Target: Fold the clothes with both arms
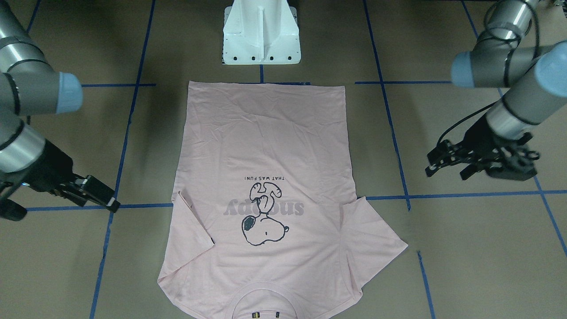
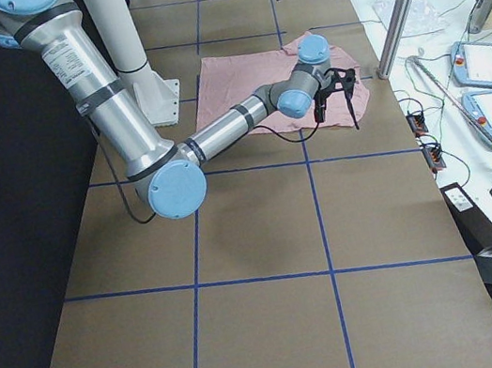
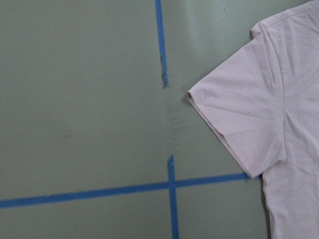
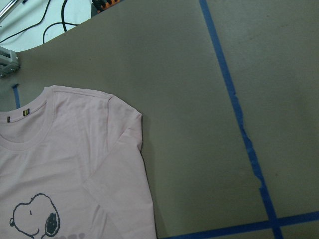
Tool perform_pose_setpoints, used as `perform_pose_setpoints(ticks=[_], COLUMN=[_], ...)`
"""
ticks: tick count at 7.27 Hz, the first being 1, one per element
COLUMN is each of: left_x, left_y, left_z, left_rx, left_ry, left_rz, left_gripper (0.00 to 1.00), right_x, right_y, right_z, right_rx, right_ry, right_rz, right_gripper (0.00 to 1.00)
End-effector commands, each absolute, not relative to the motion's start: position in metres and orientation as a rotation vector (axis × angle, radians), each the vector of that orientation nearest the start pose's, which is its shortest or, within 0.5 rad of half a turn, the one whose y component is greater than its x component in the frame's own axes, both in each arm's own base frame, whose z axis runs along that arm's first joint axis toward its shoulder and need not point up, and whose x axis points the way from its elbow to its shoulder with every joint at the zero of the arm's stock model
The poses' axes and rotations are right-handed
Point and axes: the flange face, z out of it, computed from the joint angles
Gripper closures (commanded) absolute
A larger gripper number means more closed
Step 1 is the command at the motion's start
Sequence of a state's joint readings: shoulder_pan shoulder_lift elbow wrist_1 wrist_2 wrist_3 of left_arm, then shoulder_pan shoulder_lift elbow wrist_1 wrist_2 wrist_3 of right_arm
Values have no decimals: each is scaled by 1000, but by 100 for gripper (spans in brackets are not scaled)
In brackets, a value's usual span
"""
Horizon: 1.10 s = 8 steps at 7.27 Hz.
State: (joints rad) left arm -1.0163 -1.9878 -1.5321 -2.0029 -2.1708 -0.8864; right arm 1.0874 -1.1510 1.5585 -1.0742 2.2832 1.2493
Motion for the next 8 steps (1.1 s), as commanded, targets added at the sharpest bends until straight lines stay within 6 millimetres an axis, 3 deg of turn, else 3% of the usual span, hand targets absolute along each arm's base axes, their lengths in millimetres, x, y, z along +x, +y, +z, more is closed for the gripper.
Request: perform_pose_setpoints(ticks=[1,2,5,8], left_x=[381,405,411,412], left_y=[-655,-669,-678,-679], left_z=[402,412,436,437], left_rx=[243,296,322,328], left_ry=[890,871,823,827], left_rz=[-174,-193,-213,-212], left_gripper=[2,7,22,43], right_x=[-216,-217,-223,-223], right_y=[-590,-589,-590,-589], right_z=[389,390,392,388], right_rx=[42,41,36,41], right_ry=[-1087,-1083,-1079,-1083], right_rz=[367,370,370,368], right_gripper=[0,0,0,0])
